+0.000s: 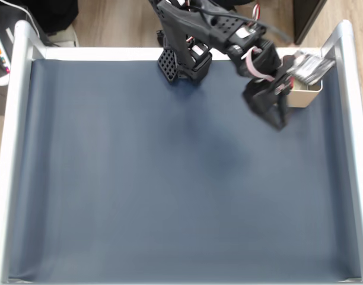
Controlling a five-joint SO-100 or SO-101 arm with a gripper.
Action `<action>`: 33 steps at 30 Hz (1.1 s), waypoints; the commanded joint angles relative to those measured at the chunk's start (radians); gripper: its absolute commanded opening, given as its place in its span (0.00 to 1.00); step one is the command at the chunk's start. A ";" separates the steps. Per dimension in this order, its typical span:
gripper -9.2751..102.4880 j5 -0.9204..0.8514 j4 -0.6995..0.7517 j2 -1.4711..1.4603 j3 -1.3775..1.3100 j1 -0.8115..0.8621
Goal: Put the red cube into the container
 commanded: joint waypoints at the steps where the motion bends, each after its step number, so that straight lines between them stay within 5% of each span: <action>1: 0.08 -0.028 -0.049 0.061 0.041 0.137; 16: 0.08 -0.080 -0.347 0.365 0.603 0.647; 28: 0.08 -0.051 -0.319 0.721 0.931 0.755; 33: 0.08 0.005 -0.147 0.810 0.933 0.747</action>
